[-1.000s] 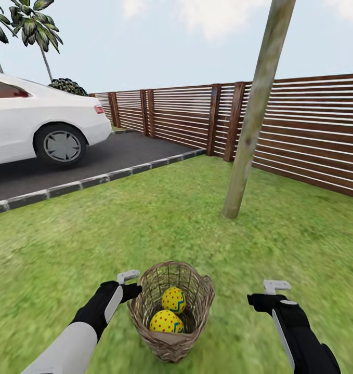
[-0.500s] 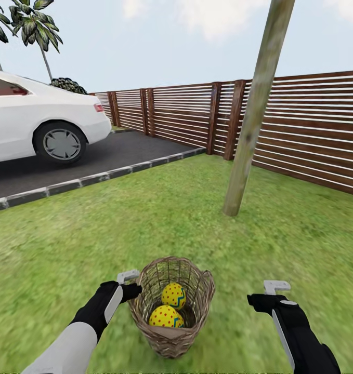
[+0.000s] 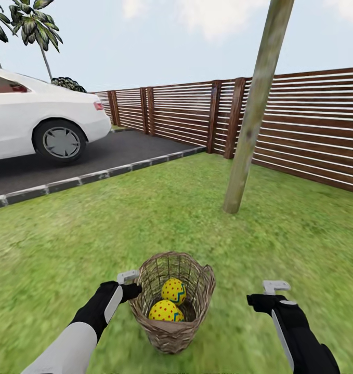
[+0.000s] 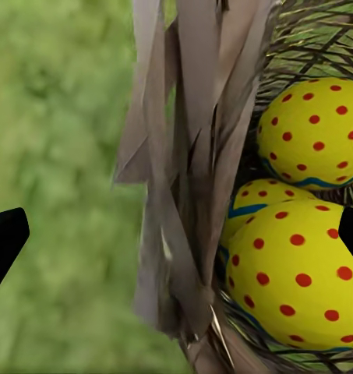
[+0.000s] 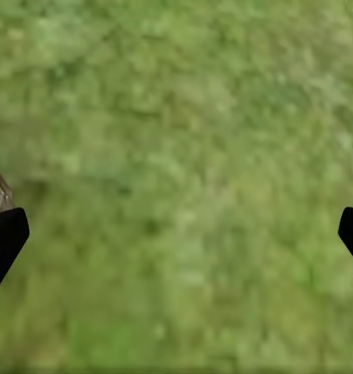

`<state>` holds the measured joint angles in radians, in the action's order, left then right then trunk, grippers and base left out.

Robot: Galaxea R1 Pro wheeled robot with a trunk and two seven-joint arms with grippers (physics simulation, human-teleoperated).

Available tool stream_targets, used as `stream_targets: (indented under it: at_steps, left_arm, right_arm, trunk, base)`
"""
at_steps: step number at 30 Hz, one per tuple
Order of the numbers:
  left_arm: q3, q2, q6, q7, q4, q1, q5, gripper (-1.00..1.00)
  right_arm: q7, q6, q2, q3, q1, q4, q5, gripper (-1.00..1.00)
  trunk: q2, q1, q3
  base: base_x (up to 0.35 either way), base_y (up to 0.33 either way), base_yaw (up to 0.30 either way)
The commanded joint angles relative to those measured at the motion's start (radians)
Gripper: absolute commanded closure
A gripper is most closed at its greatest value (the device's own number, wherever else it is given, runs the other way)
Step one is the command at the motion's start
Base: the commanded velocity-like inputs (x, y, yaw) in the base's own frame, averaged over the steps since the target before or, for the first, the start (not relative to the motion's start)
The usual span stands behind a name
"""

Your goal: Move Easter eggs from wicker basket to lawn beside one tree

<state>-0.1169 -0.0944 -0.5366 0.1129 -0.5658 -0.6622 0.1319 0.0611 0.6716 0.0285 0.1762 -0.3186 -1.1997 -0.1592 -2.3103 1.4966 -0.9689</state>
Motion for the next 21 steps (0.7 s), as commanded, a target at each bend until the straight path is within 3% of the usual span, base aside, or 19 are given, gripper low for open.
stream_targets:
  at_steps: [1, 13, 21]
  left_arm:
    - [-0.003, -0.001, -0.005, 0.007, -0.002, 0.0, 0.011, -1.0]
    - [-0.003, -0.001, -0.005, 0.007, -0.004, 0.0, 0.011, -1.0]
    - [-0.006, -0.001, -0.005, 0.007, -0.008, 0.0, 0.012, -1.0]
  right_arm:
    - [0.006, 0.005, 0.0, -0.001, -0.001, -0.001, -0.01, -1.0]
    - [0.006, 0.005, -0.001, -0.004, -0.001, 0.001, -0.013, -1.0]
    - [0.006, 0.004, -0.001, -0.004, -0.001, 0.001, -0.013, -1.0]
  trunk:
    - [-0.008, 0.004, -0.004]
    - [-0.092, 0.05, -0.042]
    - [-0.092, 0.05, -0.042]
  base:
    - [0.0, 0.0, 0.0]
    - [0.0, 0.0, 0.0]
    - [0.0, 0.0, 0.0]
